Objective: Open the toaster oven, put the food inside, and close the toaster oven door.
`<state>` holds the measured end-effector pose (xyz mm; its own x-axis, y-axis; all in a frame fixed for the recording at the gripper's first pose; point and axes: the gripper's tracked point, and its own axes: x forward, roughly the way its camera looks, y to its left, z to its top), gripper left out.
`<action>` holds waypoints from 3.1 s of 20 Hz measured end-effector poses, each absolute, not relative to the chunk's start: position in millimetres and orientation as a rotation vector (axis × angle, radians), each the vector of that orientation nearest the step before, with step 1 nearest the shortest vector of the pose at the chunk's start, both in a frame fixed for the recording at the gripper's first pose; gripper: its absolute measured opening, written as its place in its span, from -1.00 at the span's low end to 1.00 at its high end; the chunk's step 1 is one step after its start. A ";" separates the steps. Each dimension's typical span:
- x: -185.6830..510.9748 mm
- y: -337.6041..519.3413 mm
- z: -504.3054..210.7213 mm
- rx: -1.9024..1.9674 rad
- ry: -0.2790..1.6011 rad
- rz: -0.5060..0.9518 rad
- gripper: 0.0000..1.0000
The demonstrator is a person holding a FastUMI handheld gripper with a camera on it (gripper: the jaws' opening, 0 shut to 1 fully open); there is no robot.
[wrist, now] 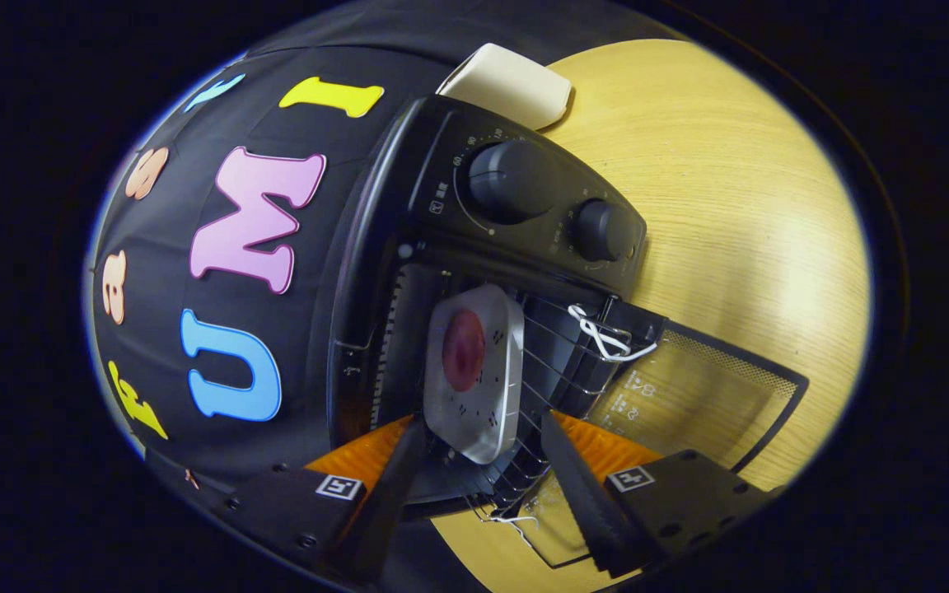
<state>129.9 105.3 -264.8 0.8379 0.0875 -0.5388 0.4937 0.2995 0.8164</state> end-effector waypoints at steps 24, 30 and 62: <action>-17.0 116.8 -285.6 0.169 0.748 0.081 0.98; -41.5 108.6 -339.6 0.013 0.878 0.055 0.98; -3.9 122.7 -290.6 -0.030 0.784 -0.013 0.99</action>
<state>-3.9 122.7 -290.6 0.7083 -0.0231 -0.7055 0.0006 0.9995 -0.0321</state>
